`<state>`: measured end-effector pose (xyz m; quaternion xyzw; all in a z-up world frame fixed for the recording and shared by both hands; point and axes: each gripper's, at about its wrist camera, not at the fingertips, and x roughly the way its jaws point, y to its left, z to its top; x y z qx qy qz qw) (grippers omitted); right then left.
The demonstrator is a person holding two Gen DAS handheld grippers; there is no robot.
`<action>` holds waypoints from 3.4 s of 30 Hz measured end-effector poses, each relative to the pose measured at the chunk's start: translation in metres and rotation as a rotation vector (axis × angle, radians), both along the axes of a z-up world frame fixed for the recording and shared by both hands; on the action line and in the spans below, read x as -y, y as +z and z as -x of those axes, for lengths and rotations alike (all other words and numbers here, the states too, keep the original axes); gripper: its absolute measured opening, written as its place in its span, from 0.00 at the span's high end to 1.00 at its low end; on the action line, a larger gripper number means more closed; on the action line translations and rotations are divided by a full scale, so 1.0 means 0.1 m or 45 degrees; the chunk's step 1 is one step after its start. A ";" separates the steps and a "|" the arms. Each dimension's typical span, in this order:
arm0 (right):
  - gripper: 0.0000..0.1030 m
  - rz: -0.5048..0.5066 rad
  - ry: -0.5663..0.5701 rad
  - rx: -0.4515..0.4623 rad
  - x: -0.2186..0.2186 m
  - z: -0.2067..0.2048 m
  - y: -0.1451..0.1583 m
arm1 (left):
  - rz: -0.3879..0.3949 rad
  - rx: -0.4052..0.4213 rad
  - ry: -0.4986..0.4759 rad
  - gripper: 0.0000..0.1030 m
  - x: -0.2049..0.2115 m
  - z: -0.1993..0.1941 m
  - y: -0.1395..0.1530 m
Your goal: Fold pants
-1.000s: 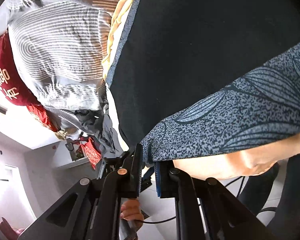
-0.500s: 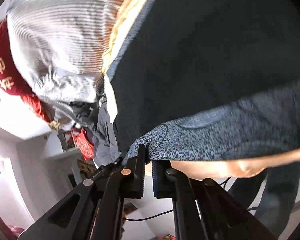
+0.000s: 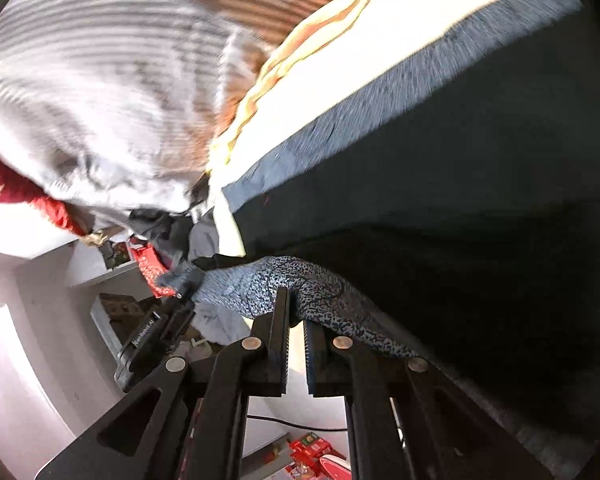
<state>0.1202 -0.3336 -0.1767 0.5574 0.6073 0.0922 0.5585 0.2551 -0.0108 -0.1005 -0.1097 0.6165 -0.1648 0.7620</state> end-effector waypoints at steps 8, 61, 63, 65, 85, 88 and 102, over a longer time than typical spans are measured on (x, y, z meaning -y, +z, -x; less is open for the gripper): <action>0.90 0.027 0.080 -0.099 0.10 -0.57 -0.63 | -0.336 0.001 0.168 0.42 0.11 -0.46 -0.49; 0.31 1.077 -0.228 -0.406 0.54 3.65 0.50 | -0.200 -0.160 -0.797 0.28 2.49 2.49 -0.47; 0.31 1.060 -0.273 -0.437 0.64 3.82 0.43 | -0.174 -0.197 -0.779 0.28 2.60 2.51 -0.51; 0.31 1.056 -0.270 -0.418 0.71 3.88 0.37 | -0.185 -0.213 -0.781 0.28 2.73 2.53 -0.59; 0.64 0.722 -0.289 -0.226 1.27 3.97 -0.07 | -0.214 -0.270 -0.711 0.28 3.14 2.72 -0.79; 0.93 0.666 -0.303 -0.199 1.23 3.99 -0.04 | -0.161 -0.277 -0.719 0.69 3.14 2.74 -0.75; 0.97 0.698 -0.343 0.070 1.86 3.62 0.94 | 0.002 -0.174 -0.703 0.79 3.35 2.41 -0.14</action>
